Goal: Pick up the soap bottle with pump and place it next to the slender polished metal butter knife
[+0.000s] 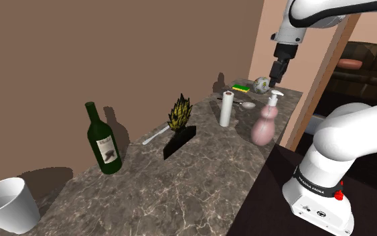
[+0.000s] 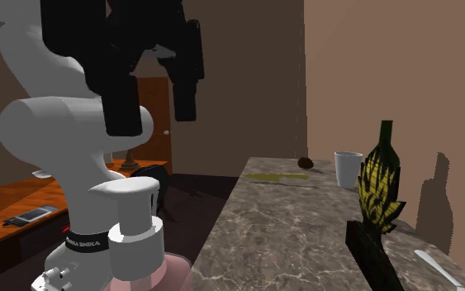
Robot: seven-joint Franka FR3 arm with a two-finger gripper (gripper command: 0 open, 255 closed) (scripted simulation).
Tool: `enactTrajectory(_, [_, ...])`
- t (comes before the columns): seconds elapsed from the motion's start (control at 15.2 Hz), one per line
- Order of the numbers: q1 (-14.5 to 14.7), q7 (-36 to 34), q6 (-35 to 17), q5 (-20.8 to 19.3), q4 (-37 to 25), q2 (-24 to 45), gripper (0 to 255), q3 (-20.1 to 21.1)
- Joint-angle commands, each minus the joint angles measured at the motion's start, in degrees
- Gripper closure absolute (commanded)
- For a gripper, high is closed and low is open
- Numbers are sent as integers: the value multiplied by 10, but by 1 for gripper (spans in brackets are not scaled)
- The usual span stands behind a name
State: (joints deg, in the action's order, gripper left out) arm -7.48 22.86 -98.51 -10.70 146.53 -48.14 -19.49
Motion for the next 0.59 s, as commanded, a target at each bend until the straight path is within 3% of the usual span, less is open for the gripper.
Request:
enactTrajectory(0.0, [-6, 31, -22, -20, 0, 19, 0, -30])
enactTrajectory(0.53, [-14, 45, -81, -40, 46, 31, 0, -56])
